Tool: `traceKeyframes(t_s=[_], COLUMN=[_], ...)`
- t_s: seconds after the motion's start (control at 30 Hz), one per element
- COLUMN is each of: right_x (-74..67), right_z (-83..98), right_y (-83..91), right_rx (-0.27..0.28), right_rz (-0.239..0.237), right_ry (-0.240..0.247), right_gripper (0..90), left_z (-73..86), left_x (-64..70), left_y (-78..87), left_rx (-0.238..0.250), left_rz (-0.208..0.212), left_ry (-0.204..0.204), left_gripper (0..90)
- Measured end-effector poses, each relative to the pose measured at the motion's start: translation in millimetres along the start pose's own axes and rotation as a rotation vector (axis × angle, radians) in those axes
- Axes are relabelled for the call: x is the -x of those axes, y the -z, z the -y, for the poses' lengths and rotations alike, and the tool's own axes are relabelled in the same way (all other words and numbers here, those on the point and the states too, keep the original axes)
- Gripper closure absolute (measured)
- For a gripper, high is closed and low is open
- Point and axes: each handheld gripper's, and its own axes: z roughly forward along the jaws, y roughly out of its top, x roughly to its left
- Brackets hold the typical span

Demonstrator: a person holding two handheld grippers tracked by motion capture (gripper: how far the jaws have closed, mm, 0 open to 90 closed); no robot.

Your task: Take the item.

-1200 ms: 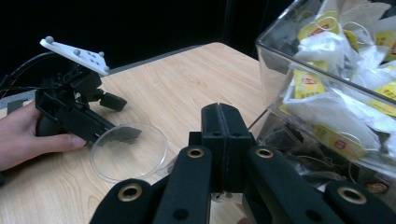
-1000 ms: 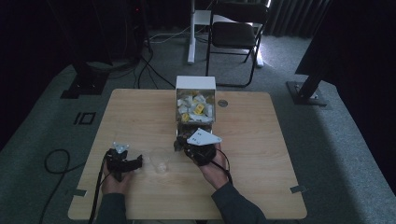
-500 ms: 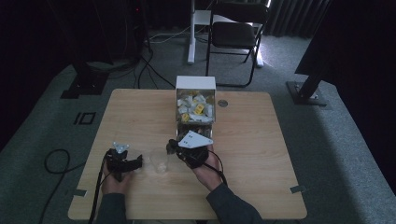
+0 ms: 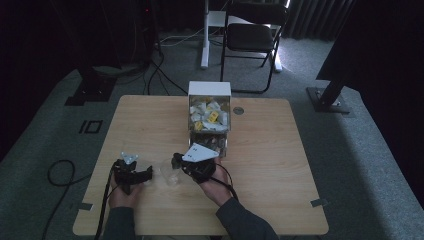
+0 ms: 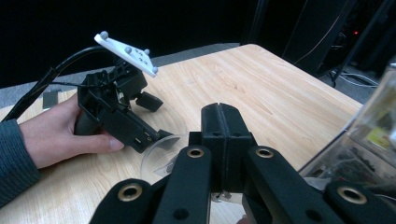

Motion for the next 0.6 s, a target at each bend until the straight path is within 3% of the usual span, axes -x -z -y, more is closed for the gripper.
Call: traceKeyframes(t_s=[0.33, 0.37, 0.43, 0.6], right_x=[-7.7, -7.7, -7.6, -5.4], right_z=[0.8, 0.7, 0.0, -0.8], right_y=[-16.5, -18.2, -20.2, -14.3], right_rx=[-0.030, -0.036, -0.043, -0.029], right_rz=[-0.022, -0.028, -0.040, -0.067], right_ry=[0.009, 0.006, -0.011, -0.014], right_gripper=[90.0, 83.8, 62.0, 46.0], left_z=[0.0, 0.0, 0.0, 0.0], left_x=[0.0, 0.0, -0.1, 0.0], left_y=[0.0, 0.0, -0.1, 0.0], left_rx=[0.000, 0.000, 0.000, 0.000], left_rz=[0.000, 0.000, 0.000, 0.000], left_ry=[0.000, 0.000, -0.001, -0.001], left_gripper=[13.5, 13.5, 13.5, 13.5])
